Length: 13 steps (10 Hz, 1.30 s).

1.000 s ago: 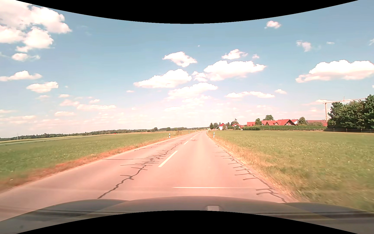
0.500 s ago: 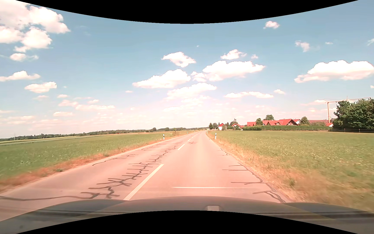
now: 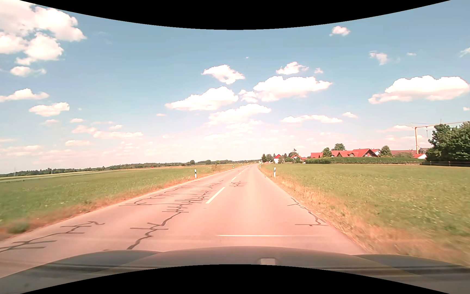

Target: Follow the waypoints while adhering to traffic rules and regulations

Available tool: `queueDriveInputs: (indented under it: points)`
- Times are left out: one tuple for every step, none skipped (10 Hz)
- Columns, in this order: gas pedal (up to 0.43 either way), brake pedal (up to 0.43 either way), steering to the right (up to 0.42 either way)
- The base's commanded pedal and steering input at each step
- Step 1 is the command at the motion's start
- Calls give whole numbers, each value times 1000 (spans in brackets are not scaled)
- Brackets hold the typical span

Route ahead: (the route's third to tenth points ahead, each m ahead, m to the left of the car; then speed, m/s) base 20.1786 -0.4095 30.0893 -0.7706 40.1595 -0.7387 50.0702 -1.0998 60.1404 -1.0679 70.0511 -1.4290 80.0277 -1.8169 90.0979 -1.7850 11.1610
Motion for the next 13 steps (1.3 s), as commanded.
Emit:
queueDriveInputs:
  points:
    - [228,0,4]
    - [240,0,3]
    - [240,0,3]
    - [248,0,2]
    - [248,0,2]
    - [248,0,0]
    - [260,0,-2]
    - [268,0,-3]
    - [268,0,-2]
    - [268,0,-2]
    - [268,0,-1]
    - [268,0,-1]
    - [268,0,0]
